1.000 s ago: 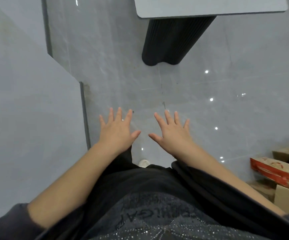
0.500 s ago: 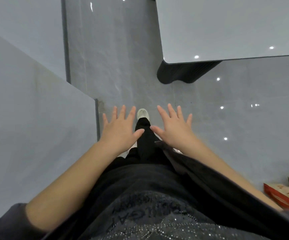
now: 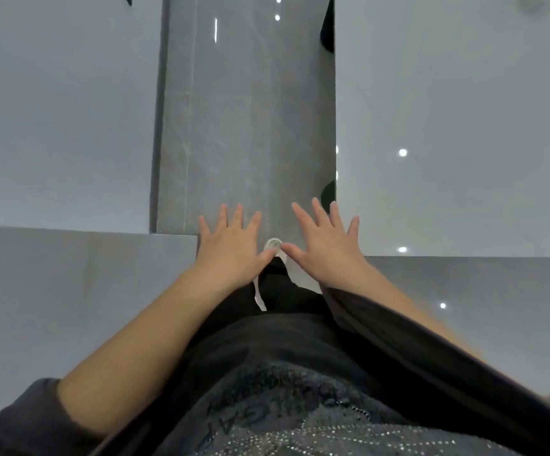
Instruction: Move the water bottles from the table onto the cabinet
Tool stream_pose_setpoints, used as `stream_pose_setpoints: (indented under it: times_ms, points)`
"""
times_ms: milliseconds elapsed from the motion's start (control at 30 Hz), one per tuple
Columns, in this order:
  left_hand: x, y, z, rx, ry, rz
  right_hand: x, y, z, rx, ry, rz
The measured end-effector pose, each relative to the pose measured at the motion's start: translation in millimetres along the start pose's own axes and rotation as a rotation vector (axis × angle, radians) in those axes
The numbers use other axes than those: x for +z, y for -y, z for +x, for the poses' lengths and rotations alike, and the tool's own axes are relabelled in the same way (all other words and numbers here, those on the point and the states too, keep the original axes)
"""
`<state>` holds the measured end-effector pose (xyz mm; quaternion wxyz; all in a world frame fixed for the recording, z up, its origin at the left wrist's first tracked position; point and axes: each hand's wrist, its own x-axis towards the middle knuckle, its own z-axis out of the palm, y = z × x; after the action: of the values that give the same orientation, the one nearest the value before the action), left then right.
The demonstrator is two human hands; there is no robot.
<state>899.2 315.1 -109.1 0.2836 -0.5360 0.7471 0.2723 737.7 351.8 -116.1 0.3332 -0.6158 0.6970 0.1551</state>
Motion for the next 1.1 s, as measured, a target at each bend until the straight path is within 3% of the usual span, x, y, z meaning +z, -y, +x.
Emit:
stream_pose_setpoints:
  times_ms: [233,533,700,1100]
  points:
    - [-63.0,-7.8,64.6,0.086,0.083,0.090,-51.2,-6.6,47.5,0.080,0.014,0.068]
    - [-182.2,2.6,185.4,0.367,0.111,0.343,-120.0,-10.0,119.9,0.445,-0.022,0.303]
    - [-250.0,7.0,233.7,0.481,0.066,0.436,-160.6,-2.4,161.2,0.555,-0.055,0.416]
    - [-350.8,-89.8,351.7,0.748,-0.007,0.636,-227.8,-79.7,246.2,0.816,-0.196,0.752]
